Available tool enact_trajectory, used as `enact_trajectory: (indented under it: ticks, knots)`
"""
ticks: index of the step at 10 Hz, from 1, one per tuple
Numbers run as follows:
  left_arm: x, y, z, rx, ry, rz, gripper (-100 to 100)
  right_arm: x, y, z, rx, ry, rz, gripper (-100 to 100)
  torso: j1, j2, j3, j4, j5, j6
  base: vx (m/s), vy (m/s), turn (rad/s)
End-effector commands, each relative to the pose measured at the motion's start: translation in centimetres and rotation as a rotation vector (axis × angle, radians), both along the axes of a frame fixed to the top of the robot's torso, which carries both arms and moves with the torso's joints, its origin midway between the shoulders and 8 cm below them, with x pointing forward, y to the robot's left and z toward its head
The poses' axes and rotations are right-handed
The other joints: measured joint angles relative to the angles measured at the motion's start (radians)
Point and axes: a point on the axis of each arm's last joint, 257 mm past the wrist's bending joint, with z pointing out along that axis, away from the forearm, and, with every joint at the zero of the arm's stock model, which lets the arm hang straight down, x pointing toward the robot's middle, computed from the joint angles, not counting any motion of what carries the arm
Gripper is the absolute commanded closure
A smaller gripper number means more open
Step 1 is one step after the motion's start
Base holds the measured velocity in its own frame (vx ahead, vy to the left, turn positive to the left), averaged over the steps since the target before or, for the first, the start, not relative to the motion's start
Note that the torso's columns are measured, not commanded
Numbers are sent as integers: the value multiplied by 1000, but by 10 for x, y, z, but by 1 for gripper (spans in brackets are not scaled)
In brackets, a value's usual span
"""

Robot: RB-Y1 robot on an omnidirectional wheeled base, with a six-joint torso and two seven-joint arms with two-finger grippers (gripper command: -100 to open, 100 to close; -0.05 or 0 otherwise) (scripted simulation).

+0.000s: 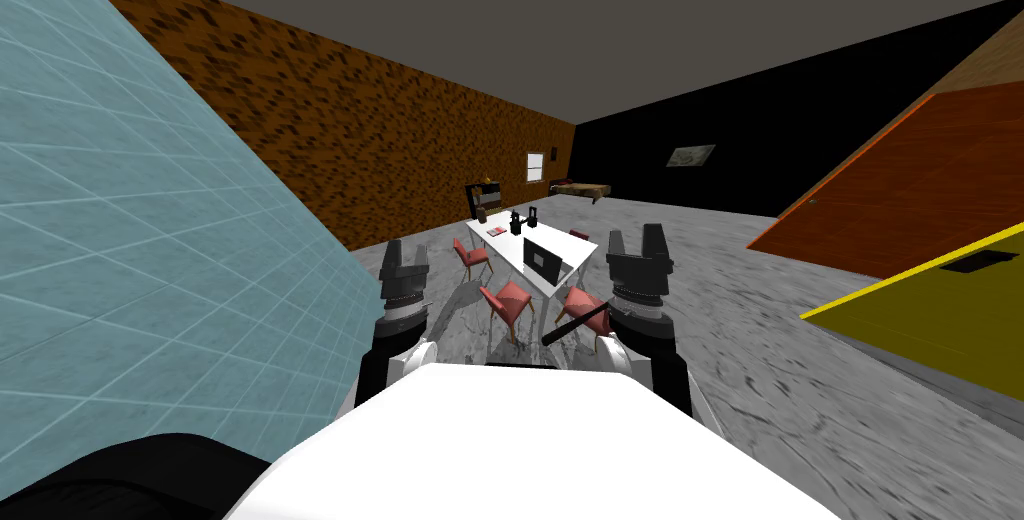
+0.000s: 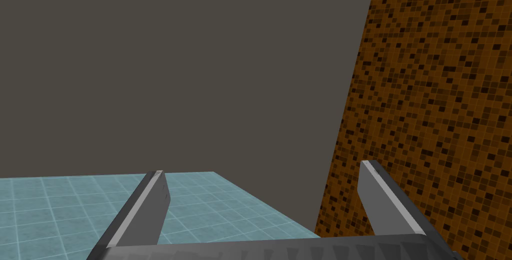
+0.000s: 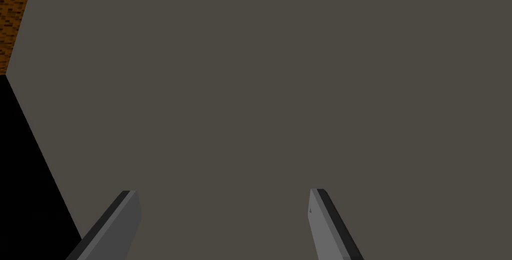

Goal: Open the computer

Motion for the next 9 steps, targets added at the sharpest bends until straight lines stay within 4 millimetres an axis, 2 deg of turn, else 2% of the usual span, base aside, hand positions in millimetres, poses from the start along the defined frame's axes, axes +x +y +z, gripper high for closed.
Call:
enact_trajectory:
  ticks: [1,9]
  knots:
    - [0,0,0,0,0,0,0,0,0,0,0,0,0,0,0,41,-82,41,0,0,0,0,0]
    - [0,0,0,0,0,0,0,0,0,0,0,0,0,0,0,618,-1234,617,0,0,0,0,0]
